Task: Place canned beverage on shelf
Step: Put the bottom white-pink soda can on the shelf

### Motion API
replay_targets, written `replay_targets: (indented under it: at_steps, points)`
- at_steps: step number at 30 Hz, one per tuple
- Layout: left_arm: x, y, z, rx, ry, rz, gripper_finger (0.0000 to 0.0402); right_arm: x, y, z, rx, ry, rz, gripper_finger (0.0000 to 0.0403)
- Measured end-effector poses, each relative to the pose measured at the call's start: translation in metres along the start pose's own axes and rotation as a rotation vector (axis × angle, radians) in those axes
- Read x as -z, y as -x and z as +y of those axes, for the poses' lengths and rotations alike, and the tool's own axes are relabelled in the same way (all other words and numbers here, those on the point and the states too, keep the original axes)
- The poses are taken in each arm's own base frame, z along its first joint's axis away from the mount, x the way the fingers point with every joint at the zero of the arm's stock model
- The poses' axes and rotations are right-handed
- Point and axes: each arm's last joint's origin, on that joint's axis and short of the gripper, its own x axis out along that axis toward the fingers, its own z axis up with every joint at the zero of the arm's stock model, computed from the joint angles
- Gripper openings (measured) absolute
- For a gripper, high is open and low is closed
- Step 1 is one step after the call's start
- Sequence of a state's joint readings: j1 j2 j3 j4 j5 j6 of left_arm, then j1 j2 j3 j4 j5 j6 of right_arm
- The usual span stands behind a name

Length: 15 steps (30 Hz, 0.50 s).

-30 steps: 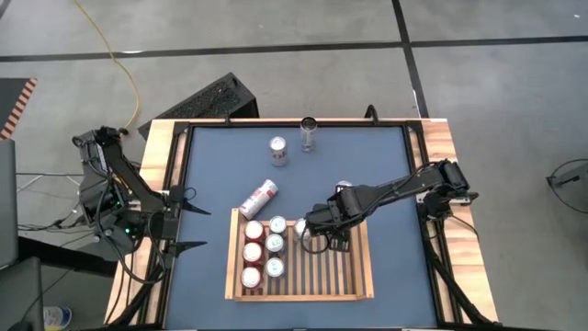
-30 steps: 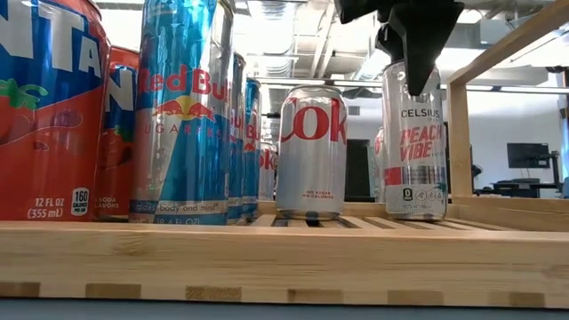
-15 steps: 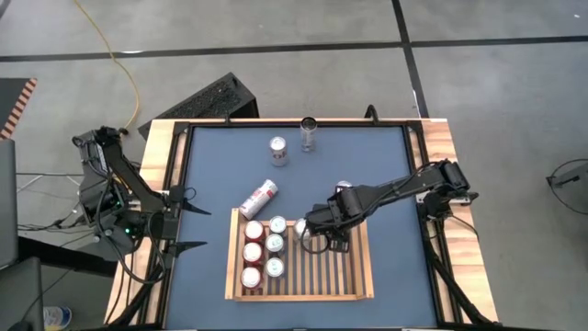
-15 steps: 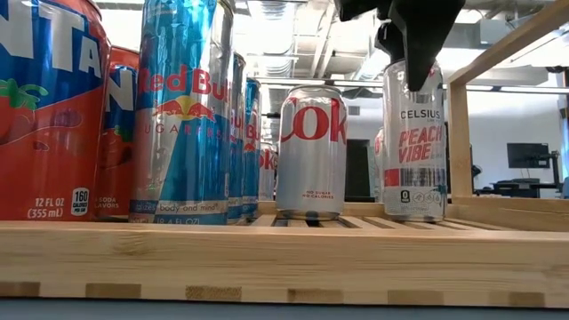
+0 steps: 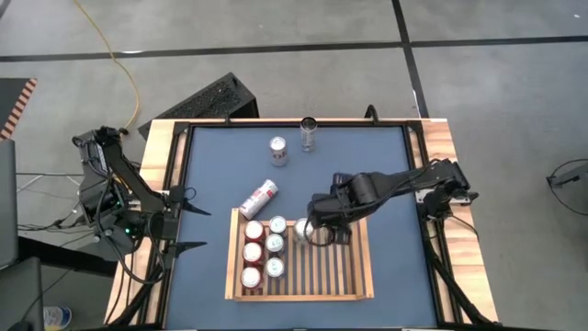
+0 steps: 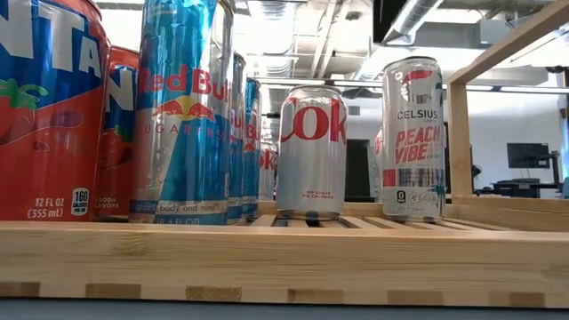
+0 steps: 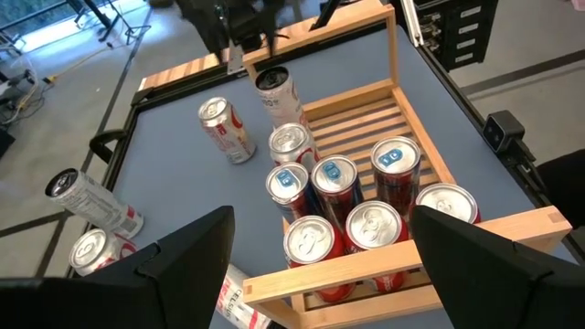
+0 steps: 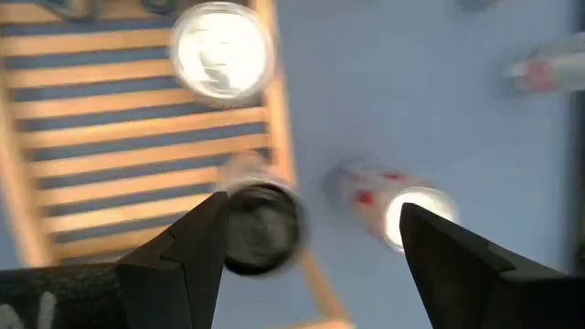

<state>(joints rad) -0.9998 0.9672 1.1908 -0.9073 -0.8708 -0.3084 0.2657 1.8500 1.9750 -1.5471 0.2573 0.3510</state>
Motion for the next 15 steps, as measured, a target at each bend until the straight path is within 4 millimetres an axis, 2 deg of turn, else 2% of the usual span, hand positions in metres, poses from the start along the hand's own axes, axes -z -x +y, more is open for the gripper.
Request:
replay_targets:
  at_steps: [3,8,13,15]
  points:
    - [0.000,0.000,0.000,0.000,0.000,0.000,0.0320,-0.002,0.015,-0.013,0.061,0.008,-0.062,0.0287]
    - [0.000,0.000,0.000,0.004,0.001,0.002,0.0320,0.003,0.031,-0.052,0.077,-0.061,-0.102,0.0286]
    - [0.000,0.000,-0.001,0.019,0.009,0.008,0.0320,0.010,0.037,-0.093,0.105,-0.139,-0.109,0.0286]
    - [0.000,0.000,-0.001,0.029,0.017,0.011,0.0320,0.011,0.029,-0.104,0.106,-0.176,-0.075,0.0286]
